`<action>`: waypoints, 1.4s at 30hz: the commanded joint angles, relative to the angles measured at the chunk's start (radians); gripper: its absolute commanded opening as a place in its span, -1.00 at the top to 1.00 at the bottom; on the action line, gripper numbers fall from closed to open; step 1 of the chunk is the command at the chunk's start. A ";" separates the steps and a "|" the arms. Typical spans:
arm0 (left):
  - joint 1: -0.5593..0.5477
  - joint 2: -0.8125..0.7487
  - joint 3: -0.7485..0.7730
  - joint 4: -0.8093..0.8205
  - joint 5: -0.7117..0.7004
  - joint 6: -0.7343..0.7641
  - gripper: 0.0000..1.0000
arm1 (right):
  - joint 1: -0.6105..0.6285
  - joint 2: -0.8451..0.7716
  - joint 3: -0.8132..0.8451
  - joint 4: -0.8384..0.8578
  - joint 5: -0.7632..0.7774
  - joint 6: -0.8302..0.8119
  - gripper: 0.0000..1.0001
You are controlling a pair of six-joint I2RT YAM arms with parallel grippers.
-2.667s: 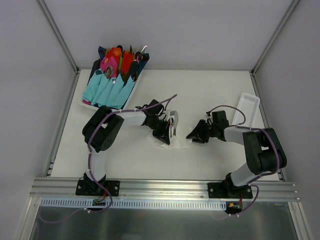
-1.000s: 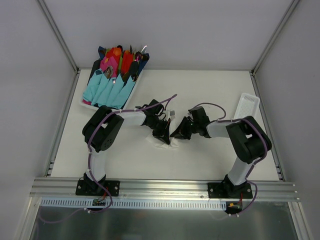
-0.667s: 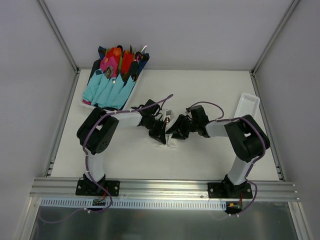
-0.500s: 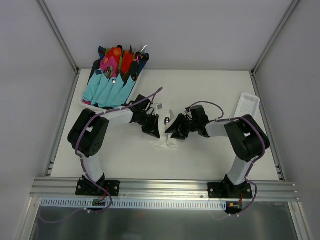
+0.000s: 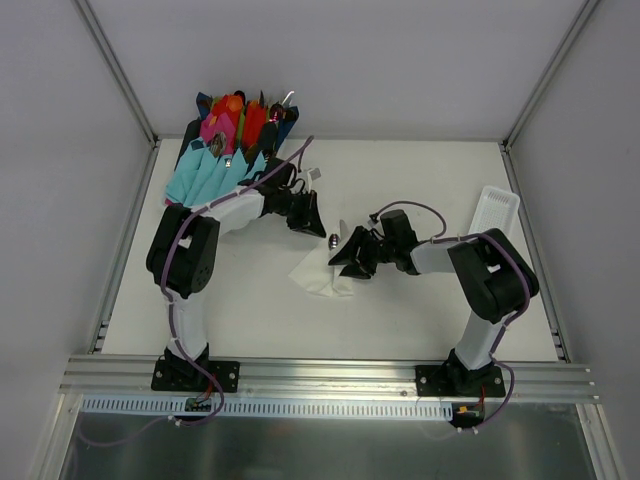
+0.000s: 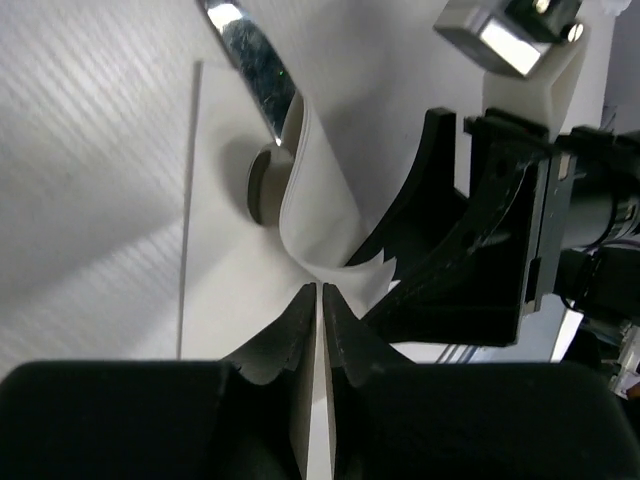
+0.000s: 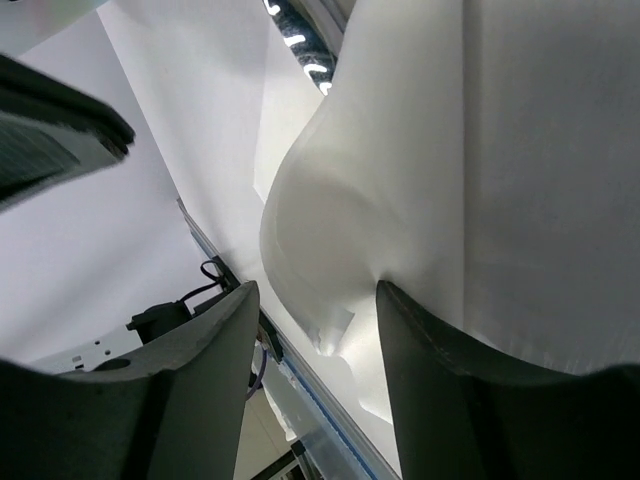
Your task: Place the utensils on the paper napkin and roll it up
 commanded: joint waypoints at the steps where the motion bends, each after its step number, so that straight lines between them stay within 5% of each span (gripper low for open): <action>1: -0.007 0.055 0.107 0.010 0.082 -0.046 0.85 | 0.007 0.031 -0.002 -0.034 0.041 -0.055 -0.12; 14: -0.124 0.178 0.192 0.001 0.059 -0.056 0.81 | 0.007 0.034 0.000 -0.034 0.032 -0.074 -0.15; 42: -0.096 0.124 0.034 -0.114 -0.071 0.105 1.00 | 0.005 -0.004 0.021 -0.096 0.026 -0.114 0.00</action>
